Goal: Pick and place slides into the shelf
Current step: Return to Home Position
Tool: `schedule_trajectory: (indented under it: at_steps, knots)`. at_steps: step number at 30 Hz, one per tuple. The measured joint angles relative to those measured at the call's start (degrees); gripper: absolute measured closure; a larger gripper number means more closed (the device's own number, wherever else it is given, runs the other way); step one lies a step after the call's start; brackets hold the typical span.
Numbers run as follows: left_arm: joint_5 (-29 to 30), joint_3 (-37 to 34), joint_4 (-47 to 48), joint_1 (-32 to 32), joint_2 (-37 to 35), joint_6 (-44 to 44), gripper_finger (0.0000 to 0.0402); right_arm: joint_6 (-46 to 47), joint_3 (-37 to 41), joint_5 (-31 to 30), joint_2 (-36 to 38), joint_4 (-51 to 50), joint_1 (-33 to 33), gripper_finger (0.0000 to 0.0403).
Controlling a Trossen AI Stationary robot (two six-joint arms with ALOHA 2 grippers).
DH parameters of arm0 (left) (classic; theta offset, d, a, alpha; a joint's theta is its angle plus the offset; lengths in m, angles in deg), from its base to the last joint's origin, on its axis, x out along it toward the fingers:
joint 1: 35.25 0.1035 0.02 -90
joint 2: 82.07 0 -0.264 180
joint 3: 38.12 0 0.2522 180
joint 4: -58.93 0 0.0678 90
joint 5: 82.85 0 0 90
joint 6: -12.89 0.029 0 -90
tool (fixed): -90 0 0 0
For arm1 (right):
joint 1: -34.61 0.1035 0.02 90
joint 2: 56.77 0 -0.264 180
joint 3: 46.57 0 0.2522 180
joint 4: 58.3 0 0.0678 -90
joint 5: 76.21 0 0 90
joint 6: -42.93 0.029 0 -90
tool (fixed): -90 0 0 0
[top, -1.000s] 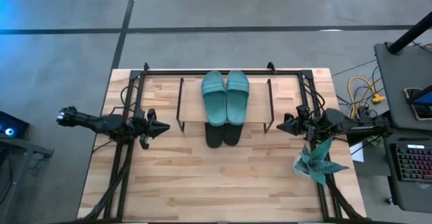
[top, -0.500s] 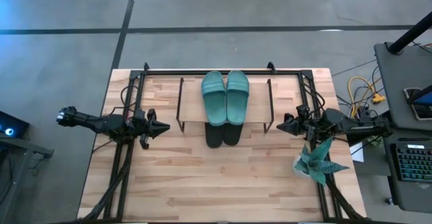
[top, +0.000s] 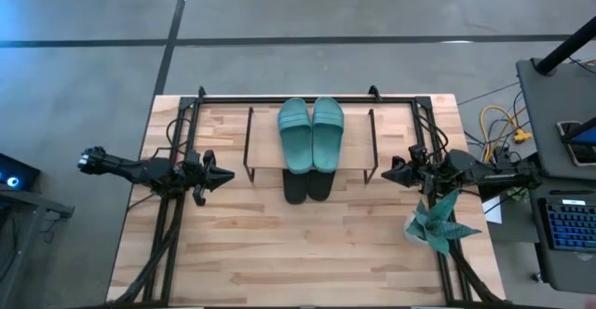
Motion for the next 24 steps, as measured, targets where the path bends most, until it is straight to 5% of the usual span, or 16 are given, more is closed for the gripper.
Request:
schedule_trajectory:
  at_steps: [24]
  knots:
    - [0.01,0.0,0.0,0.0,0.09,0.0,0.038,0.0,0.02,0.02,-0.72,0.0,0.0,0.0394]
